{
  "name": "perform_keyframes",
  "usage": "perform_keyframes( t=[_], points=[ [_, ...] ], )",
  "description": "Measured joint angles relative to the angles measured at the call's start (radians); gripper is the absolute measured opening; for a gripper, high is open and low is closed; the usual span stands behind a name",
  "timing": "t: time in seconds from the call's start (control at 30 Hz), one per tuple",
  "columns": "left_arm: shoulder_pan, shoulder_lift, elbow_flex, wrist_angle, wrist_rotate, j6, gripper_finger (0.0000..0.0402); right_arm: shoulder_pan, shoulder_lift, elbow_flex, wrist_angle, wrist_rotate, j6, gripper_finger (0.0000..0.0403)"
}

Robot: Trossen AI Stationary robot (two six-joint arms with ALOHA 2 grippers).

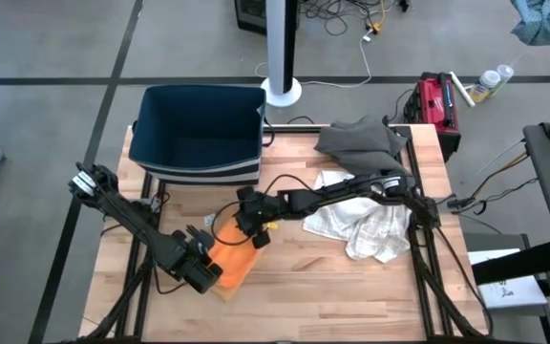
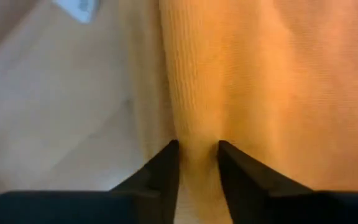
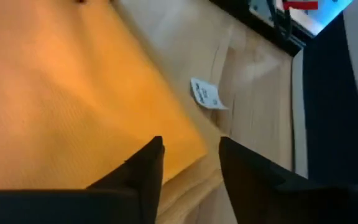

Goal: Fold towel
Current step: Stack the orange towel on top of the yellow towel

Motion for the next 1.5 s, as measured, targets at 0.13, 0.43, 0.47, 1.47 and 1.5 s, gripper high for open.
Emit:
perform_keyframes(
  t=[0.13, 0.43, 0.47, 1.47, 1.5],
  points=[
    [-0.003, 0.0, 0.076, -0.179, -0.002, -0.003, 0.0155, 0.016, -0.059, 0.001, -0.1, -0.012, 0.036, 0.0174],
    [-0.037, 0.004, 0.105, 0.097, -0.254, 0.13, 0.0199, 0.051, -0.083, -0.019, -0.191, -0.293, 0.163, 0.0165],
    [-0.041, 0.009, 0.088, 0.168, -0.261, 0.155, 0.0194, 0.056, -0.071, -0.026, -0.162, -0.314, 0.189, 0.0162],
    [-0.119, -0.005, -0.084, 0.322, -0.288, 0.364, 0.0229, 0.057, 0.257, -0.131, 0.791, -0.181, 0.544, 0.0061],
    [-0.129, -0.006, -0.062, 0.252, -0.288, 0.346, 0.0234, 0.059, 0.246, -0.132, 0.791, -0.186, 0.544, 0.0059]
  ],
)
